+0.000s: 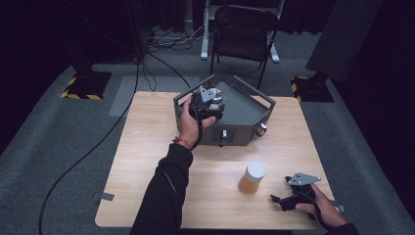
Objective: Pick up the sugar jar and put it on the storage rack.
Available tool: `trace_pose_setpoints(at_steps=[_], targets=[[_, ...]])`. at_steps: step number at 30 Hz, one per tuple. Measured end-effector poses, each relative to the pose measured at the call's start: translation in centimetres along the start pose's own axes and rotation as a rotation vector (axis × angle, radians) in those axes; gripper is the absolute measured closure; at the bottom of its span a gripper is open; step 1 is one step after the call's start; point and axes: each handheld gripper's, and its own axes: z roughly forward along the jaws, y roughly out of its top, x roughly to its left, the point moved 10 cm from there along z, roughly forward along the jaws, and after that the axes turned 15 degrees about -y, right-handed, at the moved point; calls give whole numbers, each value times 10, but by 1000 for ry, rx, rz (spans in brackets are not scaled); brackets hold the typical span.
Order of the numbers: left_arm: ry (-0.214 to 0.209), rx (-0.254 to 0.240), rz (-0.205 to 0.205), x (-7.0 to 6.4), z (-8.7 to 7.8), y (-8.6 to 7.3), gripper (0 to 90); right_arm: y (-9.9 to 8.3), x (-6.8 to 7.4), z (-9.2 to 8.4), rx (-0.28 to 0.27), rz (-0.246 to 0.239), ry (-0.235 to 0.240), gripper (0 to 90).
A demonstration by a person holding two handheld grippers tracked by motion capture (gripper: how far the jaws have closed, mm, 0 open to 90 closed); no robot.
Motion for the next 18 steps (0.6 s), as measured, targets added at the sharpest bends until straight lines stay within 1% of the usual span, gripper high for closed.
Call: trace_pose_setpoints(at_steps=[7,10,12,16,18], targets=[[3,17,-7,1,7,-4,297,0,0,0,0,0,0,0],[3,16,-13,2,9,-6,296,0,0,0,0,-1,0,0],[3,22,-11,1,10,-7,296,0,0,0,0,-1,0,0],[1,17,-14,2,10,-8,296,0,0,0,0,0,0,0],[-2,20,-8,2,10,-7,296,0,0,0,0,-1,0,0]])
